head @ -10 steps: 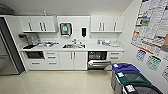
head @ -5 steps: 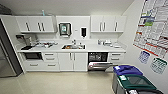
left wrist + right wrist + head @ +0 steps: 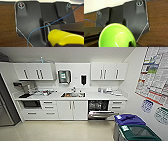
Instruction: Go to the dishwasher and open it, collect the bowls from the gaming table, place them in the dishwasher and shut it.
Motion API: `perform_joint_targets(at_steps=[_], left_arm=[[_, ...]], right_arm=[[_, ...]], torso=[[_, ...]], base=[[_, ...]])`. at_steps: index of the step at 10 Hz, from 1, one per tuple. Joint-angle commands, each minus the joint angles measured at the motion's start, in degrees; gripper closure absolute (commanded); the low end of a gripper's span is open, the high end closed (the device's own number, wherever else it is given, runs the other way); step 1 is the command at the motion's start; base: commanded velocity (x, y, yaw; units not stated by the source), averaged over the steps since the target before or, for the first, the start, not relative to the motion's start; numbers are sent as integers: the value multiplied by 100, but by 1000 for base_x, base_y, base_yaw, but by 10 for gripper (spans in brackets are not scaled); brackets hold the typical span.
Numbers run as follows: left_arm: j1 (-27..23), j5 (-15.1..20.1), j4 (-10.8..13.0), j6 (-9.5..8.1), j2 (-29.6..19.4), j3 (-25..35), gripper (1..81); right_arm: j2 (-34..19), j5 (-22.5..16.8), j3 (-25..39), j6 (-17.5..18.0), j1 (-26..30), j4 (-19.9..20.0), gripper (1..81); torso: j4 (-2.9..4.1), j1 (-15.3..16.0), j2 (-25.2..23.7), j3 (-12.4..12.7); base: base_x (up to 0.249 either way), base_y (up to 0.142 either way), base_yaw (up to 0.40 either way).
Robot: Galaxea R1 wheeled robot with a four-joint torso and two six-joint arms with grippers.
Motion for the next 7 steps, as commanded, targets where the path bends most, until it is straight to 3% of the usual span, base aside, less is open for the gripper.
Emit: perform_joint_targets(at_steps=[1, 7], left_arm=[[-287, 346, 2, 43, -6, 11, 811], [-287, 346, -7, 43, -15, 11, 811]], right_arm=[[-102, -324, 1, -21, 295, -27, 811], [-93, -332, 1, -21, 304, -27, 811]], torso=[[0, 0, 0, 0], [0, 0, 0, 0]], base=[[133, 0, 0], [133, 0, 0]])
